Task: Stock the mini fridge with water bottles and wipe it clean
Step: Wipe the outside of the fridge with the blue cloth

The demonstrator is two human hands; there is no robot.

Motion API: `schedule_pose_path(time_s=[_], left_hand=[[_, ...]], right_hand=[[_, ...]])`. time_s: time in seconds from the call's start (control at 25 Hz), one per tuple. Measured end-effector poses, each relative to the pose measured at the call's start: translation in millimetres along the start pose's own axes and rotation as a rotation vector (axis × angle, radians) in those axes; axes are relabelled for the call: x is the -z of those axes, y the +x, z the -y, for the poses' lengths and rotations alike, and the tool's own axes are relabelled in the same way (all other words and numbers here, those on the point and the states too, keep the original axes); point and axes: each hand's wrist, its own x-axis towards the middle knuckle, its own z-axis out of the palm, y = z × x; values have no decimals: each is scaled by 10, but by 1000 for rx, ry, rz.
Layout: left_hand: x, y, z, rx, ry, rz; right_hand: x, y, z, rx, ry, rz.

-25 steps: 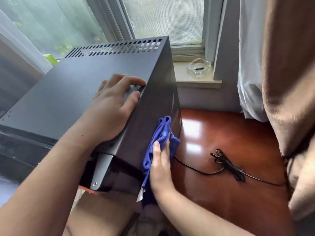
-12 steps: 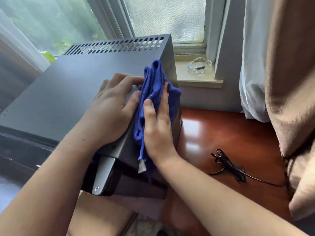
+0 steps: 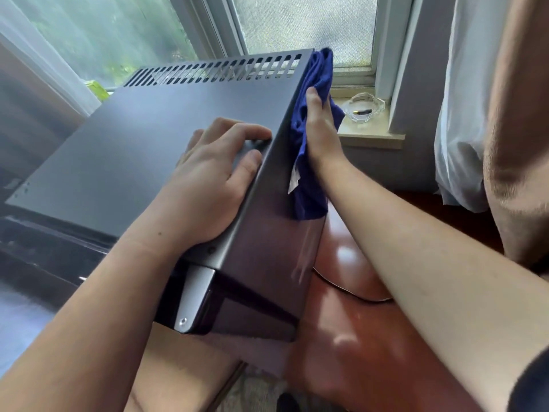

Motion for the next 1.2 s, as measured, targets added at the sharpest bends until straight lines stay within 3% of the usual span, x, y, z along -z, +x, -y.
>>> schedule_pose_path(time_s=[0.2,0.4,0.84,1.04,1.2], left_hand=[[1,-1,-26,6,8,-26],[-17,3,-29,-3,16,-46],[-19,2,-8,-17,-9,-31],[-33,-7,14,-31,-21,-39],[-47,-6,15,-35,-30,-54]], right_hand=[[-52,-178,-103,-19,-20,-24],[-103,-1077,-329,14,44,15],[-181,-2666,-84,40,21,111],[-200,-2608,-13,12,22,90],[-156,-1891,-46,-48,51,41]])
